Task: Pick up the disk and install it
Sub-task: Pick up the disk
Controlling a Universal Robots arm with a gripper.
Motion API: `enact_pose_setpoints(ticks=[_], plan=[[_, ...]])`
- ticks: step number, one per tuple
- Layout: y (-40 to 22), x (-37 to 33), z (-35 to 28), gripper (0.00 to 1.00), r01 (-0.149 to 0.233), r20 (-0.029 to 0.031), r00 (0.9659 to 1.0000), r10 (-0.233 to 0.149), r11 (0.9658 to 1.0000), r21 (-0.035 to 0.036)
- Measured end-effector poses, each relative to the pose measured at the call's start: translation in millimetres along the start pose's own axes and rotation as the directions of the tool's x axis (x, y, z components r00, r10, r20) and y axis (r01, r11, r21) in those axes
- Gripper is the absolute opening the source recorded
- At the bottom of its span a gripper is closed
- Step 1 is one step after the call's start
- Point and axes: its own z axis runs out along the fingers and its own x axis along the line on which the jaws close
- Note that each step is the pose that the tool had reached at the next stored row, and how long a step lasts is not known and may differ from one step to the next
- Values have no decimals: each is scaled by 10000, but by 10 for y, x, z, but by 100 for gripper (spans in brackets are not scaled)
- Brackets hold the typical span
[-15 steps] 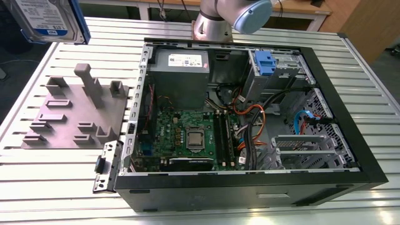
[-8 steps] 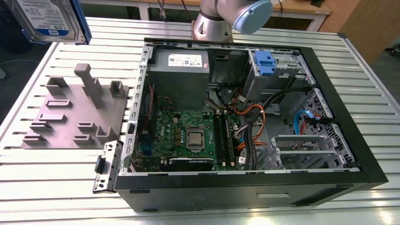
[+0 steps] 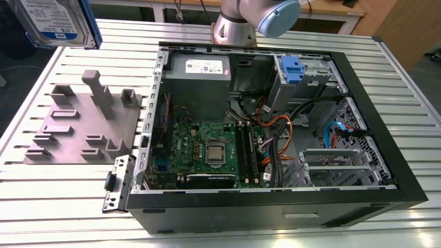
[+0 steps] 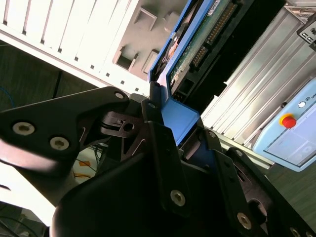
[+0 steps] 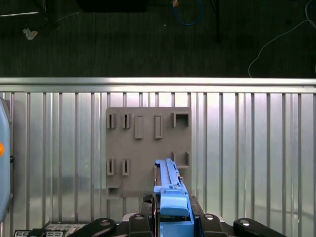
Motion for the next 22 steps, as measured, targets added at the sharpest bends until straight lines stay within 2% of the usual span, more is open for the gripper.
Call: enact_pose_setpoints(ticks=[7,16,22], plan=[[-6,10,2,37,1,1,10000,-1,10000,1],[-10,57,4,37,0,1,10000,0,10000,2],[-83,65,8,37,0,0,10000,0,10000,0]])
